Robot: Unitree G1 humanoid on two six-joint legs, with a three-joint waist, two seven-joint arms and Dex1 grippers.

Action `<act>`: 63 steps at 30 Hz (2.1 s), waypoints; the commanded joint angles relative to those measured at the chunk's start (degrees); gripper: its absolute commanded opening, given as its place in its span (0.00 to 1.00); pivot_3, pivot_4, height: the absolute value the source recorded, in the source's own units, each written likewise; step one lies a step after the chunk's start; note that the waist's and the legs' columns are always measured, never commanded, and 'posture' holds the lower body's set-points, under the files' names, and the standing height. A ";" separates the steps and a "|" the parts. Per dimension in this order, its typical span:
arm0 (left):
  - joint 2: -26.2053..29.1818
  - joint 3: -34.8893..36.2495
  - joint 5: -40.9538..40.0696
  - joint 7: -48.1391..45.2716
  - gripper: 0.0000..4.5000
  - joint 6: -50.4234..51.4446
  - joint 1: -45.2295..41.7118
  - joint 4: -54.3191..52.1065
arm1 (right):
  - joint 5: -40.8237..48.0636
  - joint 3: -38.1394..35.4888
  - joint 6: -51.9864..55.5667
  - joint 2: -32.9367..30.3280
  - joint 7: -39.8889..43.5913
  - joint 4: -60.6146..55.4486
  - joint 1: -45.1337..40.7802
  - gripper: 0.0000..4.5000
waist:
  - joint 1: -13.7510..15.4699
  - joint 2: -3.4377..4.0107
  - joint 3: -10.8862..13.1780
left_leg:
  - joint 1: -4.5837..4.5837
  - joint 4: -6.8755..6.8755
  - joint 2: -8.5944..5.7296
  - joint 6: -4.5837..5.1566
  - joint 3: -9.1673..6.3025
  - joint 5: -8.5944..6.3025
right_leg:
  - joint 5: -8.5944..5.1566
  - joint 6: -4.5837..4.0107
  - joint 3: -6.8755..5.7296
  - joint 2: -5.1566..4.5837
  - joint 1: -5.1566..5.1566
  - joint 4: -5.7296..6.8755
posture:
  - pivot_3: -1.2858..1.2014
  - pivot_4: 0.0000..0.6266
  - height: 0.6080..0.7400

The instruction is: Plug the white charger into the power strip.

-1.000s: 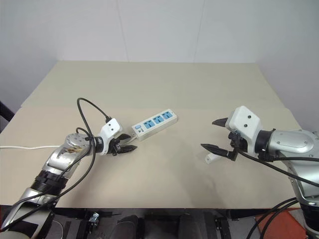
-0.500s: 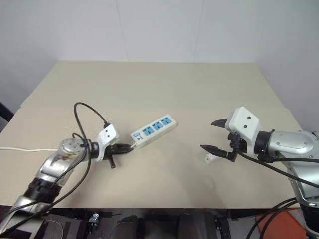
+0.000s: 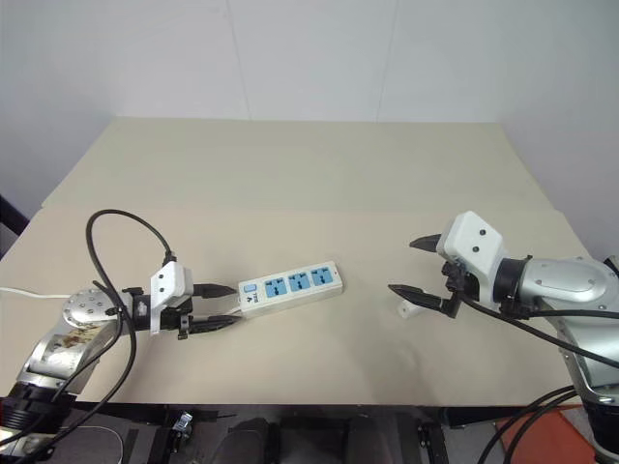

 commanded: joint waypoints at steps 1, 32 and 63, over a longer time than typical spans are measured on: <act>-4.72 2.20 -1.32 1.23 0.89 -7.32 -1.99 2.74 | 0.68 -1.49 -0.89 -0.10 -0.69 -1.43 -0.07 1.00 | 0.07 0.02 -0.01 | 0.03 0.00 0.00 0.00 0.00 0.00 | 0.00 0.00 0.00 0.00 0.02 0.02 | 0.52 0.24 1.00; -12.34 -4.86 9.93 -0.01 0.99 -18.64 -7.54 27.49 | 3.12 -1.14 0.59 -0.16 -2.51 -3.09 -1.91 1.00 | -0.55 0.15 -0.11 | 0.60 -0.01 0.01 0.03 -0.08 -0.03 | -0.02 0.04 -0.07 0.02 0.70 -0.10 | 0.52 0.24 1.00; -12.93 -10.09 7.95 -14.22 0.74 -18.75 -13.15 22.48 | -7.04 14.63 -12.87 -9.65 16.35 10.38 -14.39 1.00 | 0.03 0.26 -0.13 | 0.24 -0.01 -0.04 0.06 -0.13 -0.05 | -0.01 0.05 -0.20 -0.05 0.55 -0.39 | 0.52 0.24 1.00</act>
